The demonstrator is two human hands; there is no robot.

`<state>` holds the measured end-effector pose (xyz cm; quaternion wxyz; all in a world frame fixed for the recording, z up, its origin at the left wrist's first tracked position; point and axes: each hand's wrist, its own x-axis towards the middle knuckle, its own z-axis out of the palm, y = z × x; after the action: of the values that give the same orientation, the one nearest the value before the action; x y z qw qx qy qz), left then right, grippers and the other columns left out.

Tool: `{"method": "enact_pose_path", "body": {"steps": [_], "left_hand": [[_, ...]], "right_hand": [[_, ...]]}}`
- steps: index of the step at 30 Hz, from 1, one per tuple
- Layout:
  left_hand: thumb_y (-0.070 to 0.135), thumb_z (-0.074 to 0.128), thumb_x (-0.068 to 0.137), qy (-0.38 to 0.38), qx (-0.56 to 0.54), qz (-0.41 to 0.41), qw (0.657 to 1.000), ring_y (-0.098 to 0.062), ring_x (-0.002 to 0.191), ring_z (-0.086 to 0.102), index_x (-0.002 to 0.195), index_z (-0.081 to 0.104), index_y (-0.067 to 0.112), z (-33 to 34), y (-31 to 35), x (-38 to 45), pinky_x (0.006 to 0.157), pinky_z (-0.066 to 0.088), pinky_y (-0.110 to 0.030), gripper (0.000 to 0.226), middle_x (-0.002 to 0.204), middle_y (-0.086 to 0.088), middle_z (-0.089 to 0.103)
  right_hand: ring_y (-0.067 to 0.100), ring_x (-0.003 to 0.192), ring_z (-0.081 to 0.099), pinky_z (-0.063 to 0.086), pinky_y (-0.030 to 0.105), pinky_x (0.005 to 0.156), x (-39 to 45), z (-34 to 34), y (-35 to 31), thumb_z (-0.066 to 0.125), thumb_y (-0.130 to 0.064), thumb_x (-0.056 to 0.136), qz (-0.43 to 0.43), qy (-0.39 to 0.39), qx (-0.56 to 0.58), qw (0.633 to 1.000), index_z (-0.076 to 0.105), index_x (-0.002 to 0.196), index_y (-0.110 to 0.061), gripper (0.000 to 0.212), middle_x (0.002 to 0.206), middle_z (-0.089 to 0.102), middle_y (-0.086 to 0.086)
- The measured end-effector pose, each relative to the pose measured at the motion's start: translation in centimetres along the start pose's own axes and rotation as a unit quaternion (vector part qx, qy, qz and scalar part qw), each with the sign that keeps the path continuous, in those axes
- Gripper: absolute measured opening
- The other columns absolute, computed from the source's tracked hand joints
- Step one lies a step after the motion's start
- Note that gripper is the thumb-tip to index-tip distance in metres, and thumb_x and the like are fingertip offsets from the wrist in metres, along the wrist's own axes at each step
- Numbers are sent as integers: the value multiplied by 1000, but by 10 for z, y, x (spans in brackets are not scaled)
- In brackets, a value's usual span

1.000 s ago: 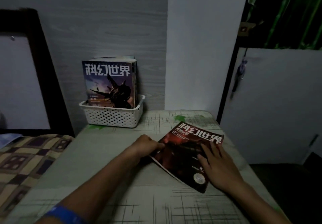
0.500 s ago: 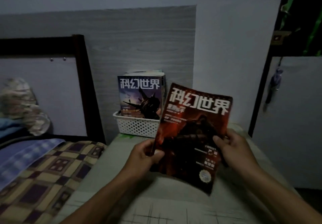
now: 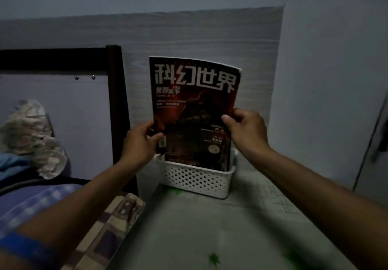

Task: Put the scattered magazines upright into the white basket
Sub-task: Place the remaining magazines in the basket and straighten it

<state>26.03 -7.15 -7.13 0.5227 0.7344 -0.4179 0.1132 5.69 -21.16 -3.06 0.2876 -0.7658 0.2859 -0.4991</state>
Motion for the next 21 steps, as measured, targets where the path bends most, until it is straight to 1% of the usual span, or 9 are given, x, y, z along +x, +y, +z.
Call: {"method": "enact_pose_path", "body": {"steps": [2,4,7,9,11,13,16,18,21], "left_hand": [[20,65,92,-25,10,-21,999,1,72,59,99,68,28,14,-18,8,56,38,-14,11,82,15,62],[26,69,89,-31,49,-43,997,-3,71,61,102,71,27,29,-34,6,55,44,-22,13,78,15,63],[38,74,82,-17,126,-44,991,-16,79,64,95,68,24,47,-51,-5,68,54,-34,20,85,8,64],[43,74,82,-8,97,-79,992,-16,81,61,87,59,26,52,-60,-9,69,50,-33,22,87,9,60],[39,69,87,-36,29,-132,990,-19,84,63,86,64,23,54,-67,-10,71,53,-35,17,89,4,65],[31,65,91,-41,-42,-162,985,-22,84,65,88,71,16,58,-68,-15,81,57,-44,17,94,-6,71],[31,65,91,-7,-77,-189,979,-16,76,64,71,69,28,60,-60,-24,83,56,-43,21,77,3,69],[33,65,91,-4,-78,-192,978,-10,74,63,67,66,33,59,-56,-28,78,55,-40,23,74,10,66],[36,64,91,-13,-66,-172,983,2,75,55,89,72,30,56,-52,-37,66,49,-25,10,82,15,63]], "right_hand": [[19,81,69,57,36,75,7,12,17,61,-30,93,1,-5,-8,1000,75,96,-18,18,87,75,1],[20,84,69,56,35,75,7,23,36,61,-27,94,8,-11,-4,1000,73,102,-19,17,92,75,2],[17,87,61,48,31,71,-4,34,59,65,-25,91,35,28,-29,999,55,108,-25,20,102,65,-1],[14,82,57,45,31,66,-19,36,70,63,-26,90,24,55,-55,997,38,103,-29,28,105,57,0],[10,77,57,49,29,60,-41,36,78,58,-29,92,-56,19,-106,993,33,99,-34,27,104,54,-2],[10,87,56,51,30,70,-64,35,86,56,-38,92,-106,-48,-155,981,38,106,-34,23,107,52,-7],[14,109,49,44,35,93,-82,33,101,49,-43,96,-135,-113,-252,952,51,119,-26,29,117,56,-5],[16,112,48,41,36,96,-81,26,104,47,-37,98,-155,-130,-288,936,58,117,-24,26,117,62,-3],[18,106,48,36,37,90,-70,16,103,48,-41,97,-193,-141,-328,914,62,106,-25,22,110,67,-5]]}}
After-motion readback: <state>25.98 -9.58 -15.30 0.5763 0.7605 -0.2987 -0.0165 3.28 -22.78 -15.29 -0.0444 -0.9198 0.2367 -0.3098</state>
